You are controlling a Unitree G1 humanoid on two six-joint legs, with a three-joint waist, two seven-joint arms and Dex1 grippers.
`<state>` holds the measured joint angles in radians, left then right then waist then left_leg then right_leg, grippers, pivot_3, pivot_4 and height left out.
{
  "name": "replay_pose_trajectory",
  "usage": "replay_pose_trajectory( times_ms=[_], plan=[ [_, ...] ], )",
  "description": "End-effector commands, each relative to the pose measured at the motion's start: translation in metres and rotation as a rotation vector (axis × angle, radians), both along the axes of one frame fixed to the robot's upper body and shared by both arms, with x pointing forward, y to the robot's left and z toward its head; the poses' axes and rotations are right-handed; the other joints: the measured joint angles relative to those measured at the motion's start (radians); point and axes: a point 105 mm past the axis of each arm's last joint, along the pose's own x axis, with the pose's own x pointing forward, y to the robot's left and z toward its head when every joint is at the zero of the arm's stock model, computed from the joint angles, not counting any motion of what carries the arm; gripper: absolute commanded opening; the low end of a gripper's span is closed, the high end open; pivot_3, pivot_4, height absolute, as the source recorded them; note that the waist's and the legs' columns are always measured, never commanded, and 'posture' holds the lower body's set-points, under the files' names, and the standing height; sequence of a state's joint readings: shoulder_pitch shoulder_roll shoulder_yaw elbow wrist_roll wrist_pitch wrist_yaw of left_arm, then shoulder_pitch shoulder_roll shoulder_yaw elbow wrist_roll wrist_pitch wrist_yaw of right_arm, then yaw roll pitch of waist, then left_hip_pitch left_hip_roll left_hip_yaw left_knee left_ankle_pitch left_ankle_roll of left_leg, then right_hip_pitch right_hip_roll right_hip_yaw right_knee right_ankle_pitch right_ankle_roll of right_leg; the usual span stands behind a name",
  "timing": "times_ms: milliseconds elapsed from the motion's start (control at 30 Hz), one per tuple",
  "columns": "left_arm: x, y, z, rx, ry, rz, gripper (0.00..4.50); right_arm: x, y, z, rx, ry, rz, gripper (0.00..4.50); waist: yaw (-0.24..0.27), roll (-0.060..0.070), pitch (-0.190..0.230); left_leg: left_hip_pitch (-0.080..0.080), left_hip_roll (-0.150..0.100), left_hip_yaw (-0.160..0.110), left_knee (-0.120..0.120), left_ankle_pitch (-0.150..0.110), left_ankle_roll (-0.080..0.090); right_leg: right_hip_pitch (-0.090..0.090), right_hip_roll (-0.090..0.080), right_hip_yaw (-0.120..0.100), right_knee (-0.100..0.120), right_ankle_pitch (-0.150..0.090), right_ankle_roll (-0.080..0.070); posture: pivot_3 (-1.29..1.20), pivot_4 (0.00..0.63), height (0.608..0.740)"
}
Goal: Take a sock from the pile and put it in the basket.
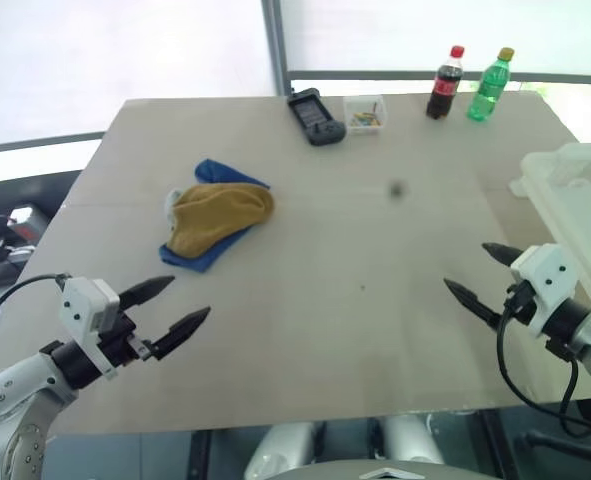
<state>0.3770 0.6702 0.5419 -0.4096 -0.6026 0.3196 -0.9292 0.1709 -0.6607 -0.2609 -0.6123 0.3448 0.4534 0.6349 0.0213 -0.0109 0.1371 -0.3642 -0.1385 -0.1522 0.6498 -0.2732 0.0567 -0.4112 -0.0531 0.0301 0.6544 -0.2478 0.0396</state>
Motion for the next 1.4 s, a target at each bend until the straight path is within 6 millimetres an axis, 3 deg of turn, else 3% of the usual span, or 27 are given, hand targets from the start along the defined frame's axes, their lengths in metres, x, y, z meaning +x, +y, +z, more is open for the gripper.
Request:
replay_pose_trajectory(
  times_ms=[33, 333, 500, 600, 733, 900, 1167, 1400],
  plan=[
    [0.002, -0.008, 0.009, 0.002, -0.044, -0.016, 4.50, -0.002, 0.006, 0.013, -0.003, -0.051, 0.025, 4.49, 0.000, 0.000, 0.000, 0.000, 0.000, 0.000, 0.000, 0.000, 0.000, 0.000, 0.000, 0.000, 0.000, 0.000, 0.000, 0.00, 0.150, 0.740],
    [0.017, -0.020, 0.016, -0.062, -0.075, 0.028, 4.50, 0.003, 0.014, 0.012, 0.009, -0.052, 0.045, 4.49, -0.001, 0.000, 0.001, 0.000, 0.000, 0.000, 0.000, -0.001, -0.001, 0.000, 0.001, 0.001, 0.000, 0.000, 0.000, 0.00, 0.150, 0.740],
    [0.031, -0.018, 0.019, -0.100, -0.105, 0.146, 4.50, 0.007, 0.021, 0.012, 0.023, -0.065, 0.066, 4.49, 0.000, 0.000, 0.001, 0.000, 0.001, 0.000, 0.000, -0.001, -0.001, 0.000, 0.001, 0.001, 0.000, 0.000, 0.000, 0.00, 0.150, 0.740],
    [0.045, -0.004, 0.019, -0.092, -0.082, 0.297, 4.50, 0.009, 0.029, 0.016, 0.028, -0.091, 0.094, 4.49, 0.000, 0.000, 0.001, 0.000, 0.001, 0.000, 0.000, -0.001, -0.001, 0.000, 0.001, 0.001, 0.000, 0.000, 0.000, 0.00, 0.150, 0.740],
    [0.065, 0.030, 0.017, -0.054, -0.046, 0.551, 4.50, 0.012, 0.045, 0.024, 0.065, -0.112, 0.151, 4.49, 0.000, -0.001, 0.001, 0.000, 0.001, 0.000, 0.000, -0.001, -0.001, 0.000, 0.002, 0.001, 0.001, 0.000, 0.000, 0.00, 0.150, 0.740],
    [0.088, 0.053, 0.016, -0.010, -0.046, 0.726, 4.50, 0.016, 0.066, 0.030, 0.094, -0.129, 0.230, 4.49, -0.001, -0.001, 0.001, 0.000, 0.001, 0.001, 0.000, -0.001, -0.002, -0.001, 0.002, 0.001, 0.001, 0.000, 0.000, 0.00, 0.150, 0.740],
    [0.128, 0.032, 0.008, -0.047, -0.030, 0.711, 4.50, 0.021, 0.077, 0.029, 0.098, -0.154, 0.241, 4.49, 0.015, -0.002, 0.001, 0.000, 0.001, 0.000, 0.001, -0.001, -0.002, -0.002, 0.002, 0.001, 0.001, 0.000, 0.000, 0.00, 0.150, 0.740],
    [0.135, 0.025, -0.004, -0.063, 0.017, 0.683, 1.23, 0.022, 0.079, 0.027, 0.089, -0.160, 0.230, 4.50, 0.010, -0.002, 0.001, 0.000, 0.001, 0.002, 0.000, -0.001, -0.001, -0.003, 0.003, 0.004, 0.002, 0.000, 0.000, 0.00, 0.150, 0.740]
  ],
)
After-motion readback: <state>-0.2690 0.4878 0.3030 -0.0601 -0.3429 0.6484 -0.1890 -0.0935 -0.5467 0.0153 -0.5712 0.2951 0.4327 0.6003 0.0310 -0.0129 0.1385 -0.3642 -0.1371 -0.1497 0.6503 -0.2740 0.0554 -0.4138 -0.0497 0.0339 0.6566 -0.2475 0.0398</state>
